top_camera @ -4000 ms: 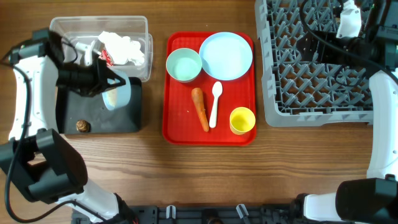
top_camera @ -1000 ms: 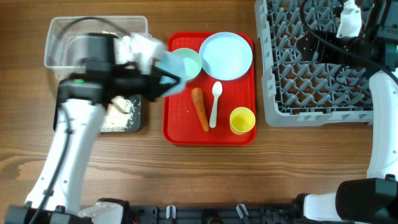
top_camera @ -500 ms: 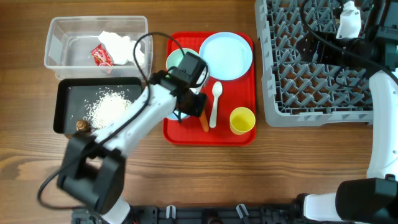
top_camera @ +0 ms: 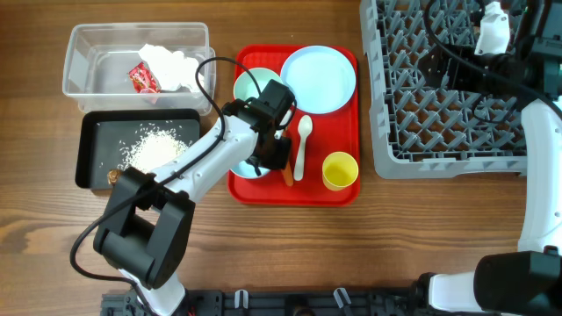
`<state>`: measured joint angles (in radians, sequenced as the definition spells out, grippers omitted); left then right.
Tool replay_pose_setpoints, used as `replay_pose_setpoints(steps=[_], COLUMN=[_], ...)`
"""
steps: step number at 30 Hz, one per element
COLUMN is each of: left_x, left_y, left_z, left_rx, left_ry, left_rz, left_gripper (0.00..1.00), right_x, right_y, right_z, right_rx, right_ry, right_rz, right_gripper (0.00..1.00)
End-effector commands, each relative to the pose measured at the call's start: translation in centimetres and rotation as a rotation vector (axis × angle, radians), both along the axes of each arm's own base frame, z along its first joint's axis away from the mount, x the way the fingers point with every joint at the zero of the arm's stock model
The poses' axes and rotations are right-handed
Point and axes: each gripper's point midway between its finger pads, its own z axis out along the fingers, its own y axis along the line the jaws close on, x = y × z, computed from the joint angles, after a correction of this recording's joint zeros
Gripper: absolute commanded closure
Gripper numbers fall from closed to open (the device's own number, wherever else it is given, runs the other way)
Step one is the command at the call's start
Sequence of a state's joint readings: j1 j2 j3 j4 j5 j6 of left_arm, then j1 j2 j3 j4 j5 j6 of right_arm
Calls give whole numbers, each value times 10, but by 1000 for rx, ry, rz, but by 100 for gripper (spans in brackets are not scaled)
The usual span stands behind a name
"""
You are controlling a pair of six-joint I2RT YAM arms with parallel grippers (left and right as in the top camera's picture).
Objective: Sort waste into correct bins and load items into the dishwasher rack
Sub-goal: 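Return the emptied bowl to the red tray and release it, then reach the left gripper to the yellow cup and grasp it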
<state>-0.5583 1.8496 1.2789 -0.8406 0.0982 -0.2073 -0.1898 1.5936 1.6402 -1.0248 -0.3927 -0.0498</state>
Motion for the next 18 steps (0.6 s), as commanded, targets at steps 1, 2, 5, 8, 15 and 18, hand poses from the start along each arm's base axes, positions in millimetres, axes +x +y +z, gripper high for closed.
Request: replay_pose_setpoints(steps=[1, 2, 5, 8, 15, 18], left_x=[-3, -3, 6, 23, 64, 71], left_y=[-7, -10, -20, -30, -56, -62], left_z=[-1, 0, 10, 30, 86, 95], left_rx=[-32, -47, -97, -133, -223, -247], left_ry=[23, 24, -10, -67, -233, -272], left_rz=[2, -1, -5, -9, -50, -73], left_gripper=[38, 34, 30, 29, 23, 16], right_x=[2, 2, 4, 5, 5, 6], right_y=[2, 2, 2, 2, 2, 2], right_z=[-1, -1, 0, 1, 1, 2], right_rx=[20, 20, 19, 18, 18, 17], right_ry=[1, 0, -8, -14, -15, -18], right_rz=[4, 4, 4, 4, 5, 5], right_gripper=[1, 0, 0, 0, 0, 0])
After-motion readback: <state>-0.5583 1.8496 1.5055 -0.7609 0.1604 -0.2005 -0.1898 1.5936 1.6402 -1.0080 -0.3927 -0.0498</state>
